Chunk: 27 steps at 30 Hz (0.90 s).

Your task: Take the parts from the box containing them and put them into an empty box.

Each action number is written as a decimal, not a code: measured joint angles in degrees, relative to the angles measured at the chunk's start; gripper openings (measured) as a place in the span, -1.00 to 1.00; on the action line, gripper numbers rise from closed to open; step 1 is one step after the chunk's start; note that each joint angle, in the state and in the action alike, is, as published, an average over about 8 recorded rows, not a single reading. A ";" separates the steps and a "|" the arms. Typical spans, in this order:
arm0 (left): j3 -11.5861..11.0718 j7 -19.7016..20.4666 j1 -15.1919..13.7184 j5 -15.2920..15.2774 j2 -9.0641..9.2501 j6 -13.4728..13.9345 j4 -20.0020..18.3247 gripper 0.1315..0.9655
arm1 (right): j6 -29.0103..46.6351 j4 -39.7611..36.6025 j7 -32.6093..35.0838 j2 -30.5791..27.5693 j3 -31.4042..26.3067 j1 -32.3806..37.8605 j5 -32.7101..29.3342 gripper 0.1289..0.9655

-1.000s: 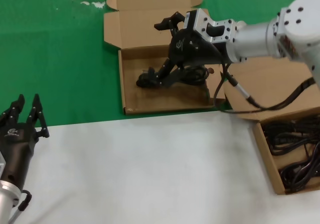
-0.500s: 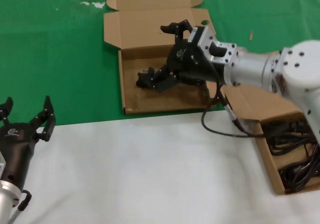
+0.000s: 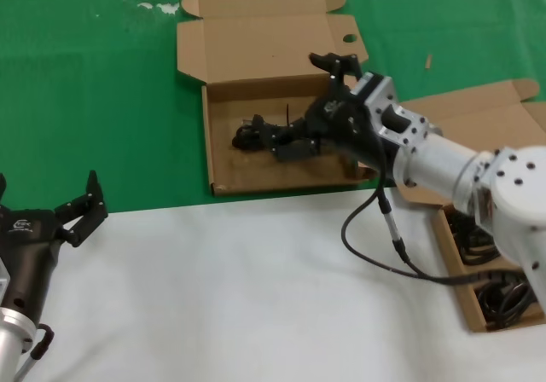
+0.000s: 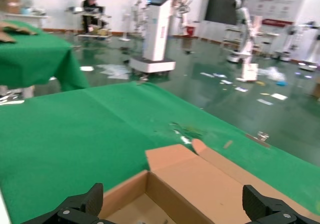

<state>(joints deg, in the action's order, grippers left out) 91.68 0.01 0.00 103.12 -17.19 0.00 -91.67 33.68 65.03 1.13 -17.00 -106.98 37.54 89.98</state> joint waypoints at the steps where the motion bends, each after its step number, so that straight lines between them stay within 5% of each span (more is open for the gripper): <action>1: 0.00 0.00 0.00 0.00 0.00 0.00 0.00 0.47 | -0.82 0.65 -0.03 0.00 0.37 -0.91 0.32 1.00; 12: 0.00 -0.03 0.00 0.00 0.00 0.00 0.00 0.87 | -9.77 7.73 -0.32 -0.05 4.44 -10.89 3.81 1.00; 27: 0.00 -0.01 0.00 0.00 0.00 0.00 0.00 1.00 | -21.86 17.30 -0.74 -0.12 9.94 -24.37 8.54 1.00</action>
<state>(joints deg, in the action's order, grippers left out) 91.67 0.00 0.00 103.13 -17.19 0.00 -91.67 11.81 82.33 0.39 -17.12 -97.04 13.17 98.52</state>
